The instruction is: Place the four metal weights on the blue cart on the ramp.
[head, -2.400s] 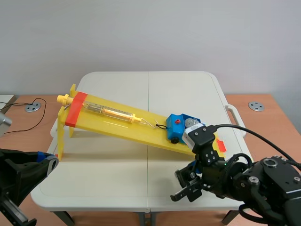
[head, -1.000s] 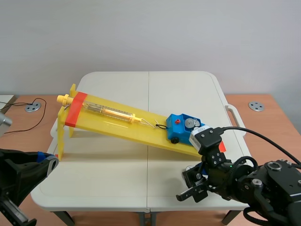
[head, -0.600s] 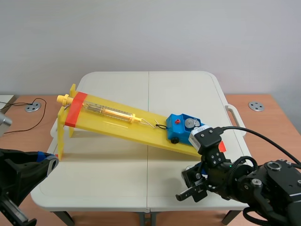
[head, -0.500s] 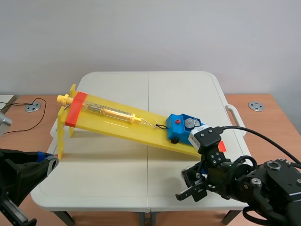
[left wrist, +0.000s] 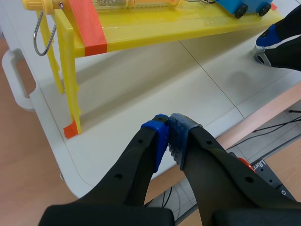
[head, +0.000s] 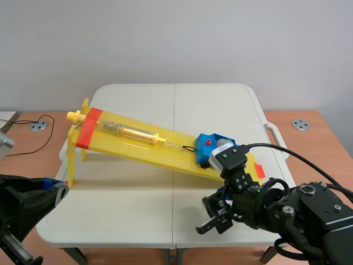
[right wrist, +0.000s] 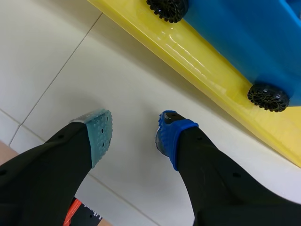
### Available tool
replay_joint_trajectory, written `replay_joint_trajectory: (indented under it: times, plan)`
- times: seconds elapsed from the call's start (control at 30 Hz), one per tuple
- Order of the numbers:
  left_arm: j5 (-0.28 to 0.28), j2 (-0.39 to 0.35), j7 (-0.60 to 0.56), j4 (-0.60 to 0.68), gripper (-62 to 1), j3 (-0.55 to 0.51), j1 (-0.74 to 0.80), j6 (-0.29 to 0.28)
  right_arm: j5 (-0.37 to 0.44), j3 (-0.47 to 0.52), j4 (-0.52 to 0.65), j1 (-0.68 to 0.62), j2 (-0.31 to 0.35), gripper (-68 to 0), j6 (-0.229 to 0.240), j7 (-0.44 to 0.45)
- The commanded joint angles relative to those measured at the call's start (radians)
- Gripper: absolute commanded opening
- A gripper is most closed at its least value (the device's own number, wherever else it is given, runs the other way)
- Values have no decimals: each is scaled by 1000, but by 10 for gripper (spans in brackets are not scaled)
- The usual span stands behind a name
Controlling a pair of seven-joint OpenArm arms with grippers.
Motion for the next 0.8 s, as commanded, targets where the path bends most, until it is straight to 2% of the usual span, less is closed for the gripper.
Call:
replay_joint_trajectory:
  times: [0.0,0.07,0.33,0.5,0.67,0.77]
  plan:
    - [-74,22,-89,76,-580,-10,-34,-36,-7,-1,35,83,19,-431,-68,103]
    - [-74,22,-89,76,-580,-10,-34,-36,-14,0,35,84,19,-431,-88,119]
    - [-74,22,-89,76,-580,-10,-34,-36,-18,8,36,84,19,-431,-93,161]
    - [-74,22,-89,76,-580,-10,-34,-36,-18,15,36,82,19,-431,-93,103]
    - [-74,22,-89,76,-580,-10,-34,-36,-18,16,39,81,24,-431,-93,104]
    - [-74,22,-89,76,-580,-10,-34,-36,-37,15,50,81,24,-431,-124,104]
